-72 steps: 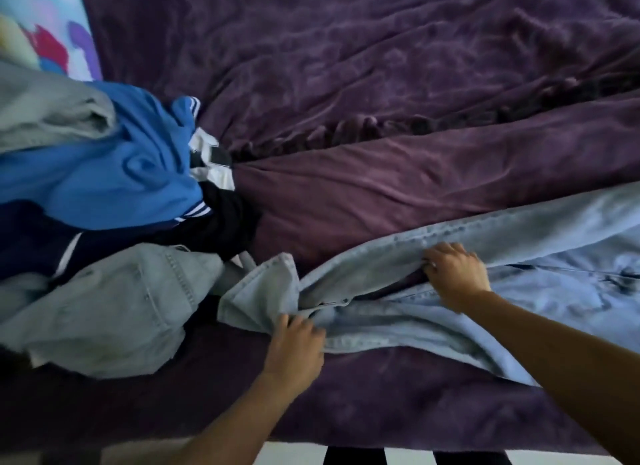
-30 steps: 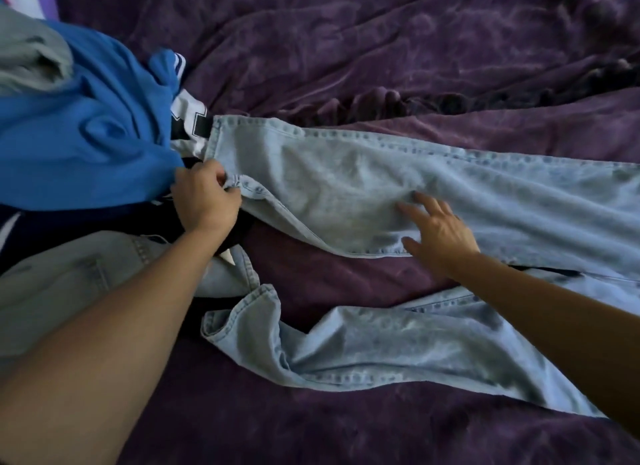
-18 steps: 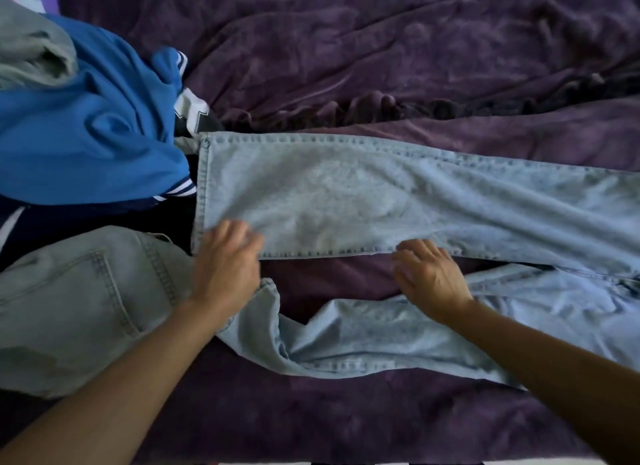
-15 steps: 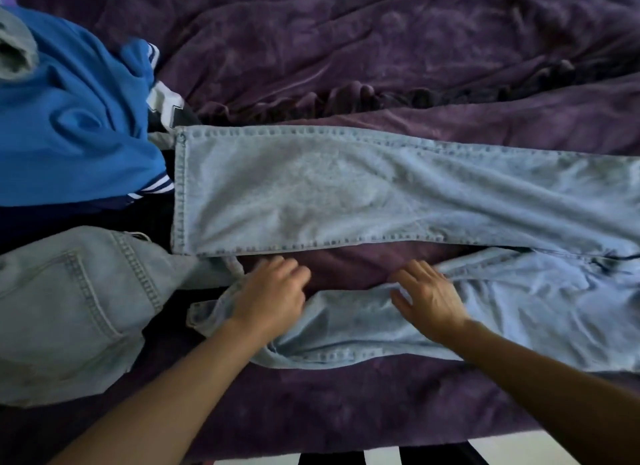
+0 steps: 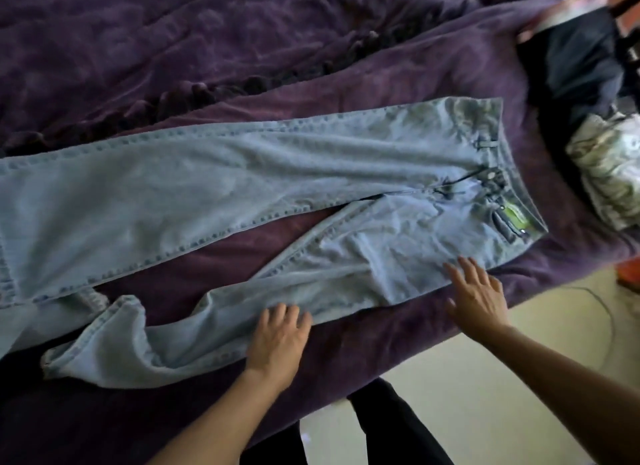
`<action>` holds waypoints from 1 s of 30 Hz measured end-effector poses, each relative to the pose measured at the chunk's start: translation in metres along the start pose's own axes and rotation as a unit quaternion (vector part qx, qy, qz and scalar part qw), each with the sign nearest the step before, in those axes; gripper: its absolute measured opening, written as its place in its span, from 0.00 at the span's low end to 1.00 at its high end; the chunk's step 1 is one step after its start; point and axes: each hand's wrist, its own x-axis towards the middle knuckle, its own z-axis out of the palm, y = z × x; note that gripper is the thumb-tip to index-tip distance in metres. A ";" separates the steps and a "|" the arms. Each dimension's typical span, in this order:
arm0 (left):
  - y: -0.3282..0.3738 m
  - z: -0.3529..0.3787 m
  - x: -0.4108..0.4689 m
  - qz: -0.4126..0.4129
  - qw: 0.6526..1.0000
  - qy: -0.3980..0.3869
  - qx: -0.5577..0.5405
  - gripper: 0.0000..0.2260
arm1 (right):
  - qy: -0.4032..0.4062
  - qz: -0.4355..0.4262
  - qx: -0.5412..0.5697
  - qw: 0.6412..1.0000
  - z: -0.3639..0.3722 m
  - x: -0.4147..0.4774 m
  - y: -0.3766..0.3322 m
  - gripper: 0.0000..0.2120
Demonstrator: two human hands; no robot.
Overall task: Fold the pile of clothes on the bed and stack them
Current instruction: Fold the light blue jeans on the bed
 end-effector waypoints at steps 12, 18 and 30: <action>0.046 0.012 -0.049 -0.069 0.995 -0.026 -0.064 0.14 | 0.151 -0.068 0.049 0.985 0.016 0.051 0.105 0.04; 0.078 0.035 -0.087 -0.175 0.980 -0.071 -0.060 0.12 | 0.013 -0.064 -0.045 0.997 0.018 0.031 0.109 0.14; -0.047 0.014 -0.142 -0.525 0.814 0.217 -0.122 0.13 | 0.057 -0.354 0.121 0.926 -0.037 -0.005 -0.158 0.15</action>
